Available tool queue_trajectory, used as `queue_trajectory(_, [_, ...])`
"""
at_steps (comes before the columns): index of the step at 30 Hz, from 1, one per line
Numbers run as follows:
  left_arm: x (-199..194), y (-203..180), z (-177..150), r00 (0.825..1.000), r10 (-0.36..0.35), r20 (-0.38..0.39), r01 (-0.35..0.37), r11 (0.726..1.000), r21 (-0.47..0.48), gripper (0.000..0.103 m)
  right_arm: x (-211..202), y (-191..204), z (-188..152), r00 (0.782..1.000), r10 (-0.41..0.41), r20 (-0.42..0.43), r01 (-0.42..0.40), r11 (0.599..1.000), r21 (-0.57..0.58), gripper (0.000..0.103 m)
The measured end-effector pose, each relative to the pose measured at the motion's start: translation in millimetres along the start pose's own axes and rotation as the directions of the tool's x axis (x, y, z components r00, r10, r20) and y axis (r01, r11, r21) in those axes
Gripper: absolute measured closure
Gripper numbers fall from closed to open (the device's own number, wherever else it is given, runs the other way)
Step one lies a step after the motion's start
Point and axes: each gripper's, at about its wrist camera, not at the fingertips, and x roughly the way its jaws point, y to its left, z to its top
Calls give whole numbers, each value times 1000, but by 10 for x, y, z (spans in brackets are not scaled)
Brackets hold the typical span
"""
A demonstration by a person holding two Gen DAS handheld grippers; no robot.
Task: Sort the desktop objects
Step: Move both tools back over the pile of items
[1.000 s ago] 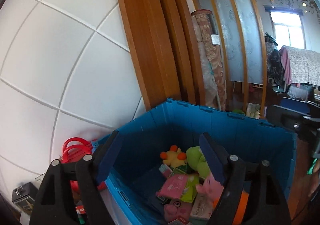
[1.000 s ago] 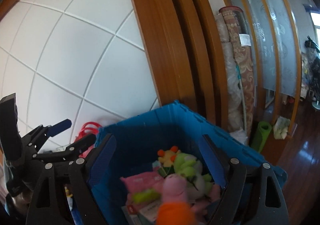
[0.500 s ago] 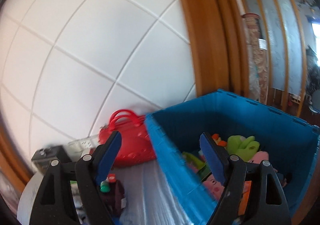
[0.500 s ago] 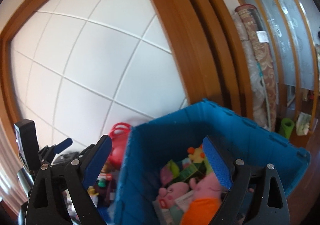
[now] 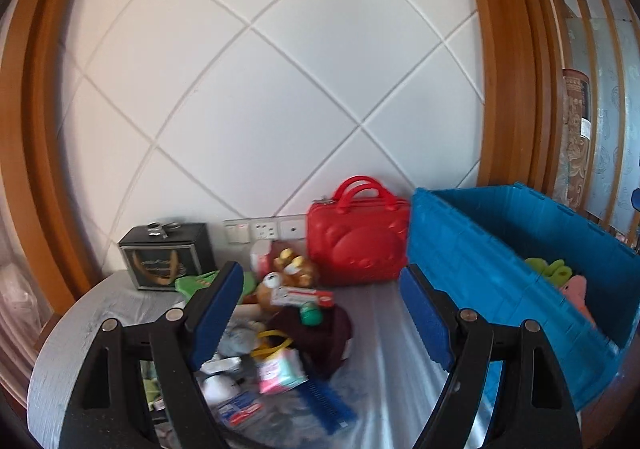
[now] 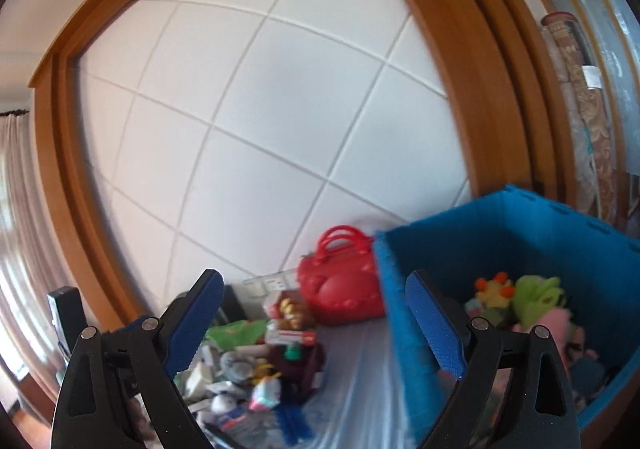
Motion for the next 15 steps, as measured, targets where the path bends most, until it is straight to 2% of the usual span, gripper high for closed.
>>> queue_trajectory(3, [-49,383,-145,999,-6,-54,6,1000,12,22,105,427,-170,999,33,-20,-34,999,-6,9])
queue_trajectory(9, [-118,1065,-379,992,98,-78,-96,995,32,22,289,1068,-505,995,87,-52,-86,996,16,9])
queue_trajectory(15, [65,1512,-513,980,147,-137,-149,989,-6,22,430,1469,-689,990,114,-77,-115,993,-6,9])
